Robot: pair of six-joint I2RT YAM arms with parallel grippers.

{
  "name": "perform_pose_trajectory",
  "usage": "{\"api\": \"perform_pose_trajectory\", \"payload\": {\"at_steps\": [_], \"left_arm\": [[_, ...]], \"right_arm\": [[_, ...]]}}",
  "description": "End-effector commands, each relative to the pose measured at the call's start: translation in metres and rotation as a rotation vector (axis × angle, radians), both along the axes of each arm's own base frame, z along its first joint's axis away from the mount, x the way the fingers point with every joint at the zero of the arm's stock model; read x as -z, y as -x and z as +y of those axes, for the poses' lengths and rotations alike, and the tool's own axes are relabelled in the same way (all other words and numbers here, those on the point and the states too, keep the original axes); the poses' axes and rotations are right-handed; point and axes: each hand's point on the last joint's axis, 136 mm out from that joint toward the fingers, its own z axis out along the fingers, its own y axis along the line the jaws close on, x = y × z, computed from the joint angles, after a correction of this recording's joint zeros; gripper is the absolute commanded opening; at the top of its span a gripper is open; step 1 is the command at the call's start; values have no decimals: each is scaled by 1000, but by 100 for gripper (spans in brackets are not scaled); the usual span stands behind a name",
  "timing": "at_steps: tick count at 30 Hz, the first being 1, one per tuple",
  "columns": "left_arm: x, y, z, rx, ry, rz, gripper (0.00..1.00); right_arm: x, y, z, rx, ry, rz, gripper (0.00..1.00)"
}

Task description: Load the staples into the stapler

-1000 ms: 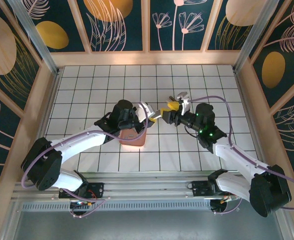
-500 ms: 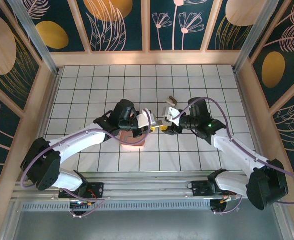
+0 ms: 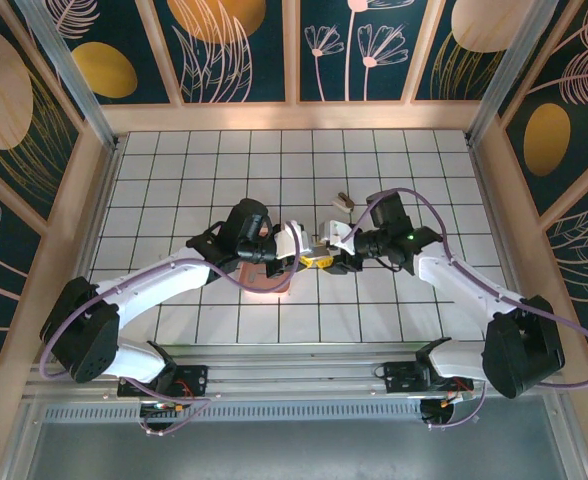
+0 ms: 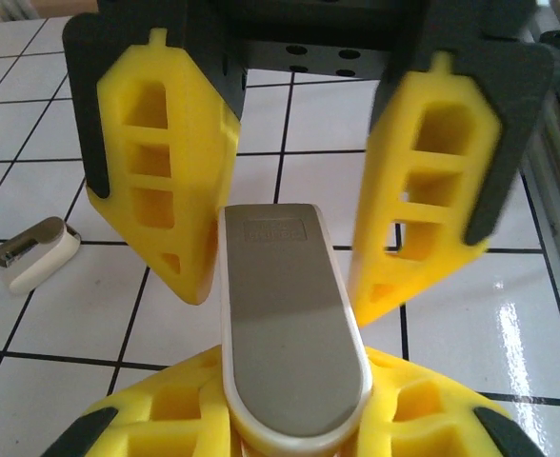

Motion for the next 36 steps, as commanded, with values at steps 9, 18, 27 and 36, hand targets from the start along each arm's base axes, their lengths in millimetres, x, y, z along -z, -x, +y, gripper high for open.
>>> {"api": "perform_pose_trajectory", "payload": {"at_steps": [9,18,27,36], "left_arm": [[-28,1,4,-11,138,-103,51],[-36,4,11,22,252,-53,59],[-41,12,13,79,306,-51,58],[-53,15,19,62,446,-74,59]], "right_arm": [[-24,1,-11,-20,-133,-6,14],[-41,5,-16,3,-307,-39,14],[-45,11,-16,11,-419,-28,14],[-48,9,-14,5,-464,-17,14]]}}
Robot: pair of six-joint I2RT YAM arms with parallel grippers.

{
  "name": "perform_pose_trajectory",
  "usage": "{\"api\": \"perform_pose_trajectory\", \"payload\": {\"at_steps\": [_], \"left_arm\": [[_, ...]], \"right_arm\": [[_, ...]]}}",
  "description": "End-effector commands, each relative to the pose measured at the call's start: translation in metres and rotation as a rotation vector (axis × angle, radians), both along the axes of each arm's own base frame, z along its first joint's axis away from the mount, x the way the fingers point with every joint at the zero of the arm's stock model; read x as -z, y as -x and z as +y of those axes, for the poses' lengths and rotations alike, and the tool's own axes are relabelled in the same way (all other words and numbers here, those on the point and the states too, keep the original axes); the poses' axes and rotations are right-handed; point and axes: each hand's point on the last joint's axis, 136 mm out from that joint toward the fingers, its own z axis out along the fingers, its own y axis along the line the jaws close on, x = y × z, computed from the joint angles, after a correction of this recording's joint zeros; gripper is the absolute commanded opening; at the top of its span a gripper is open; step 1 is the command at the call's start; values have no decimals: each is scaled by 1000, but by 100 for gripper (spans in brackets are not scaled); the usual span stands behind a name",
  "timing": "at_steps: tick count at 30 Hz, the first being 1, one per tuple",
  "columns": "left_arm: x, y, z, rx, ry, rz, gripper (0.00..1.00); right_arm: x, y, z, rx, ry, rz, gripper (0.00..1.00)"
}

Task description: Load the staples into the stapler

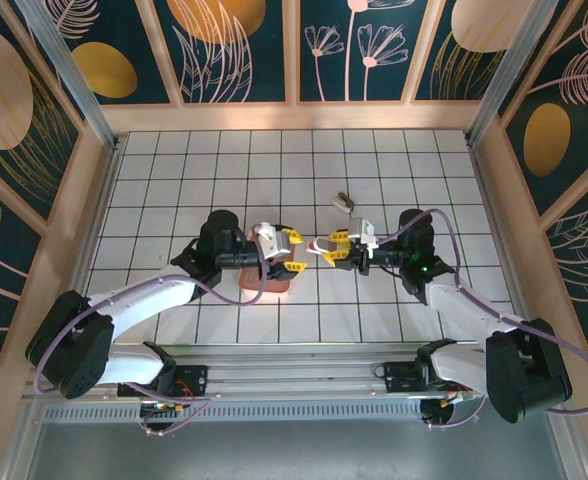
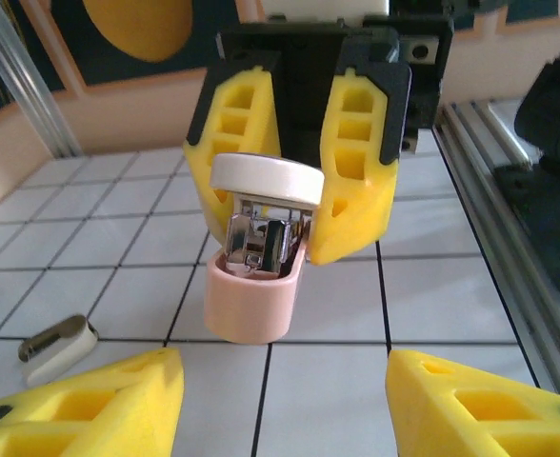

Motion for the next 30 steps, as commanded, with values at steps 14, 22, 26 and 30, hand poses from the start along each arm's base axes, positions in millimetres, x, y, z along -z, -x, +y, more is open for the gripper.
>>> {"api": "perform_pose_trajectory", "payload": {"at_steps": [14,22,26,30], "left_arm": [[-29,12,-7,129,168,-41,58],[-28,10,-12,165,143,-57,55],[-30,10,-15,186,143,-58,49],[-28,10,-19,215,122,-37,40]], "right_arm": [[-18,11,7,-133,-70,-15,14],[-18,13,9,-153,-65,-7,14],[-18,14,9,-156,-63,-9,14],[-19,14,9,-153,-62,-13,14]]}}
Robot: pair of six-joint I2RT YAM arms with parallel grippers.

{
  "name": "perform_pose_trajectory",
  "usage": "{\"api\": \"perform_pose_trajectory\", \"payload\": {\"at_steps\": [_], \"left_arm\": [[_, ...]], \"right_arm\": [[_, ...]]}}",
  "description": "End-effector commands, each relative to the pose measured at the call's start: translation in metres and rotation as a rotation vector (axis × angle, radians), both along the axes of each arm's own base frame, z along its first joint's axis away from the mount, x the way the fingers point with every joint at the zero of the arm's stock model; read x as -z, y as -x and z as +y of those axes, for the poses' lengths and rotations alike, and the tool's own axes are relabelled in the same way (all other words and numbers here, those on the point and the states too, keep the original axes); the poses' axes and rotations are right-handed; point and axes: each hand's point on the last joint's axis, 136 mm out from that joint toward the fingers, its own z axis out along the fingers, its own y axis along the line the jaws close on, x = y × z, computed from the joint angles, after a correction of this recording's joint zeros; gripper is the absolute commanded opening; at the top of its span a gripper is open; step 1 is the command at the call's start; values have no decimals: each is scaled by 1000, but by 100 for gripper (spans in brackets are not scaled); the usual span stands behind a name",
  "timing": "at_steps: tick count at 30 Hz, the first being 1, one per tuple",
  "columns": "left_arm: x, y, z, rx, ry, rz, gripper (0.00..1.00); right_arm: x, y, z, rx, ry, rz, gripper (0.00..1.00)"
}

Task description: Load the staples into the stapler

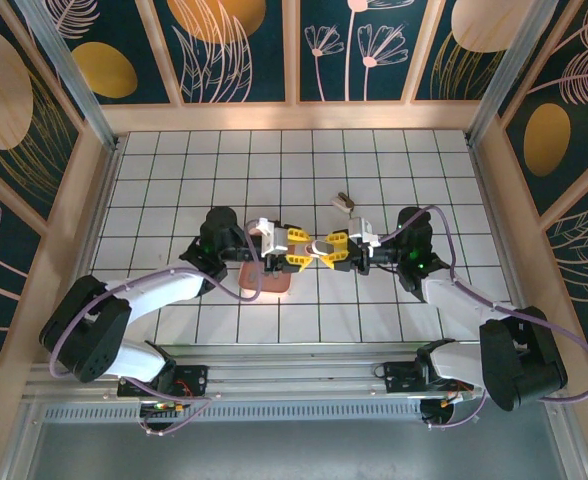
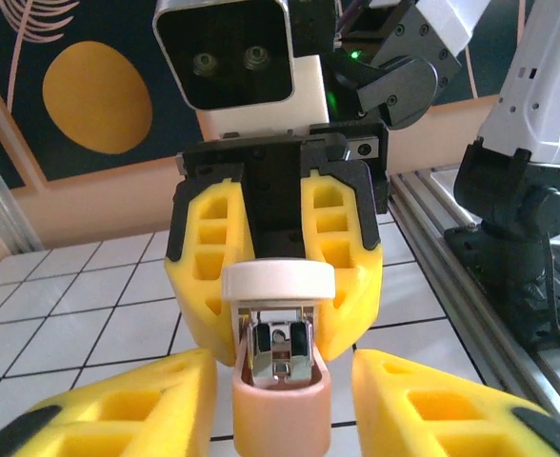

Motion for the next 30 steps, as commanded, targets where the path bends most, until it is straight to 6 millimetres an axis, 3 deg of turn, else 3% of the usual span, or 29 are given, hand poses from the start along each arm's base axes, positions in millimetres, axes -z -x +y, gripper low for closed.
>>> {"api": "perform_pose_trajectory", "payload": {"at_steps": [1,11,16,21,27,30], "left_arm": [[-1,3,-3,56,-14,0,38],[7,0,-3,42,-50,2,39],[7,-1,-3,42,-52,6,29],[4,-3,-3,31,-50,-1,29],[4,-11,-2,-26,-58,-18,15],[4,-17,-1,-68,-66,-20,8]], "right_arm": [[-13,3,3,-34,-15,-40,14],[-18,4,2,-30,-19,-54,14],[-17,4,2,-29,-15,-50,14],[-16,2,2,-21,-8,-47,14],[-16,1,2,-14,-4,-37,14],[-16,0,1,3,1,-32,19]]}}
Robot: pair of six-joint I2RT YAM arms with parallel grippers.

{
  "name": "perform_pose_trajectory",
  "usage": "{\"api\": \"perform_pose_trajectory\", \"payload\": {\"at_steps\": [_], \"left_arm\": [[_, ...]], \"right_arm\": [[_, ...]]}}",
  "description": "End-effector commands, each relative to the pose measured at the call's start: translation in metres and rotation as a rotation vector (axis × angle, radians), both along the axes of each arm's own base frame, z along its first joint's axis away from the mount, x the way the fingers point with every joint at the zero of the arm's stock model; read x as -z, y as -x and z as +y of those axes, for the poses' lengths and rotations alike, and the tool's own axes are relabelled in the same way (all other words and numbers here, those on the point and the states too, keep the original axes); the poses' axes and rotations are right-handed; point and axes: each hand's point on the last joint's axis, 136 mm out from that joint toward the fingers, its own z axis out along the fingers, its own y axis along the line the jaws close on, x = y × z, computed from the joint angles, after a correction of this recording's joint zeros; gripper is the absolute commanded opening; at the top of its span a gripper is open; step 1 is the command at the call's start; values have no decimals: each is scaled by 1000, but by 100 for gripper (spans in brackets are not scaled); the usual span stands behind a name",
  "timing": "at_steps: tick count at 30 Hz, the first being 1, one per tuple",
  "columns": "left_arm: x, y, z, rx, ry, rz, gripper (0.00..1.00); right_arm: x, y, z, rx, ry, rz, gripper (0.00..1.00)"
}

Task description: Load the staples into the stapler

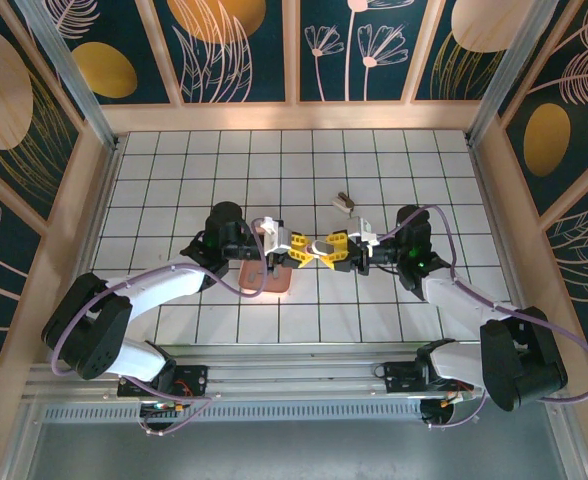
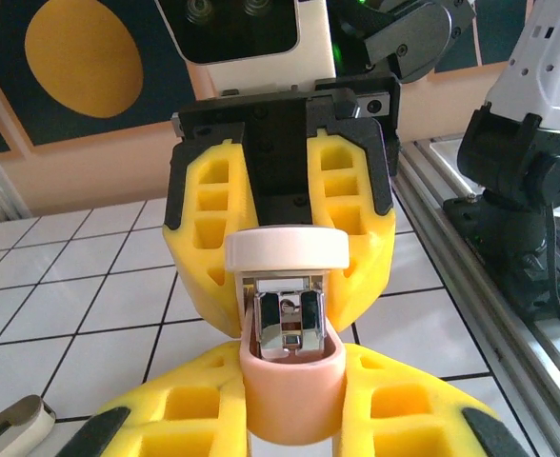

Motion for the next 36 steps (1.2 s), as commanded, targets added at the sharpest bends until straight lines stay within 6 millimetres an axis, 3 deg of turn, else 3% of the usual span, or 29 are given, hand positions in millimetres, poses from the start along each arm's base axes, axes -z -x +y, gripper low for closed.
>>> {"api": "perform_pose_trajectory", "payload": {"at_steps": [1,7,12,18,23,29,36], "left_arm": [[-11,-13,0,-73,-3,-39,7],[-6,-34,10,-214,-116,-44,0],[12,-51,29,-347,-309,-25,0],[31,-64,59,-481,-518,-55,0],[44,-68,72,-521,-622,-71,0],[63,-68,73,-513,-683,-58,0],[74,-64,67,-487,-703,-46,0]], "right_arm": [[-22,1,1,-1,-23,-64,24],[-30,-13,-7,168,-66,14,54],[-34,-22,-15,300,-111,161,65],[-26,-37,-12,450,-113,358,67],[-12,-37,1,454,-78,463,66],[-3,-55,12,513,-50,768,65],[9,-46,40,476,36,849,71]]}}
